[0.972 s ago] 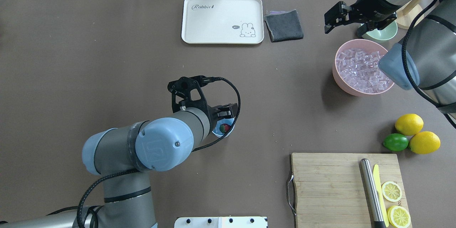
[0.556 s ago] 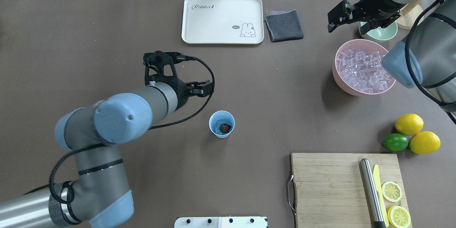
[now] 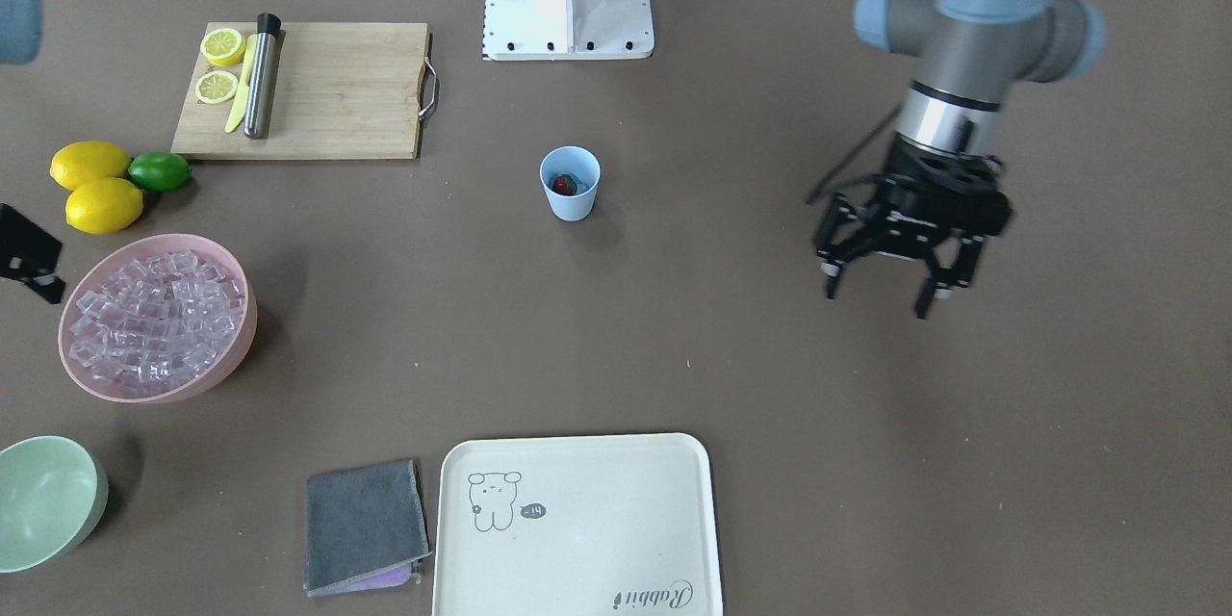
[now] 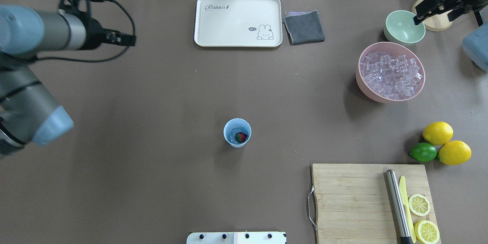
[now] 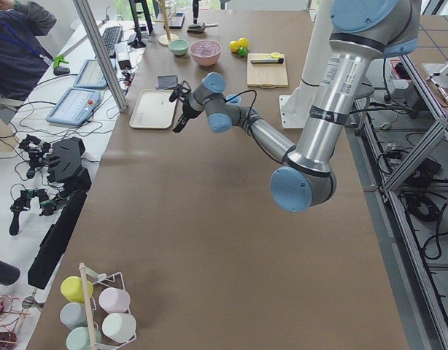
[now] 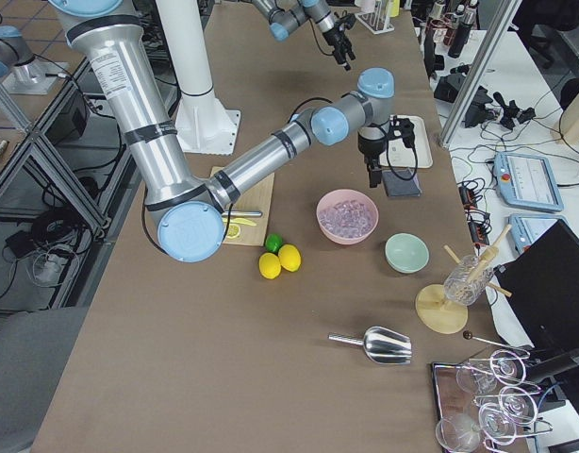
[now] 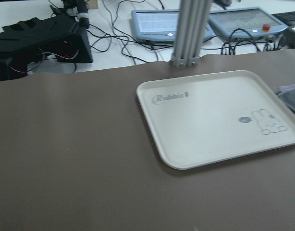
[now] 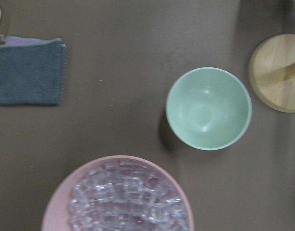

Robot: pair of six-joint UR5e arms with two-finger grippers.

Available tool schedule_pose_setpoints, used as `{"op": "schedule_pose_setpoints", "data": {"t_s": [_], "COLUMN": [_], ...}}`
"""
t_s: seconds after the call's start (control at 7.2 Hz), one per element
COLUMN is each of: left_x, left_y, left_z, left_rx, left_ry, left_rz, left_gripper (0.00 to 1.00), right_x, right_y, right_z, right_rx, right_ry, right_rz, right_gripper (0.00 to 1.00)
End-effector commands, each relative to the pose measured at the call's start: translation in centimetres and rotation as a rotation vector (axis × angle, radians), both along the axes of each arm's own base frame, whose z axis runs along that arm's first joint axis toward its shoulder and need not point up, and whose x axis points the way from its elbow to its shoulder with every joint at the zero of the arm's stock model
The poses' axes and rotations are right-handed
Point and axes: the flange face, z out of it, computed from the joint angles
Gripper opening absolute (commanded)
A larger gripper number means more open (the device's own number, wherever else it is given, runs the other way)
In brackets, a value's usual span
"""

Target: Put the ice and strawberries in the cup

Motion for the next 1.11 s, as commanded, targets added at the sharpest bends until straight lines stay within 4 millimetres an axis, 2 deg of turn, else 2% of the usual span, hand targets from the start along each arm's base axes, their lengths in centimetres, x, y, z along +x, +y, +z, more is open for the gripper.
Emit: {"op": "schedule_pose_setpoints", "data": {"t_s": [0.0,0.14,0.28,0.42,0.56,0.83,0.97], "left_x": [-22.7,-30.6,-35.6,-37.1,-36.9,-36.8,-36.8], "left_y": [-4.0,-3.8,-3.2,-2.6,-0.4,1.4,1.4], "left_z": [9.1,12.5,16.2,20.8,25.4,27.8,27.9], "left_rx": [-0.093,-0.149,-0.224,-0.279,-0.322,-0.368,-0.369], "left_ry": [-0.162,-0.211,-0.148,-0.115,-0.122,-0.114,-0.115], "left_rz": [0.131,0.139,0.165,0.183,0.216,0.217,0.215], "left_gripper": [0.98,0.98,0.98,0.98,0.98,0.98,0.98], "right_x": [12.6,16.0,18.1,17.9,17.8,17.6,17.6], "right_y": [1.5,2.6,3.4,3.9,4.0,4.6,5.7], "right_z": [11.1,14.5,17.2,18.7,19.0,19.8,20.6], "right_rx": [-0.002,-0.032,-0.092,-0.144,-0.187,-0.212,-0.221], "right_ry": [0.063,0.074,0.073,0.042,0.024,0.020,0.013], "right_rz": [-0.043,-0.068,-0.049,-0.039,0.000,0.009,0.010], "right_gripper": [0.99,0.99,0.99,0.99,0.99,0.99,0.99]}}
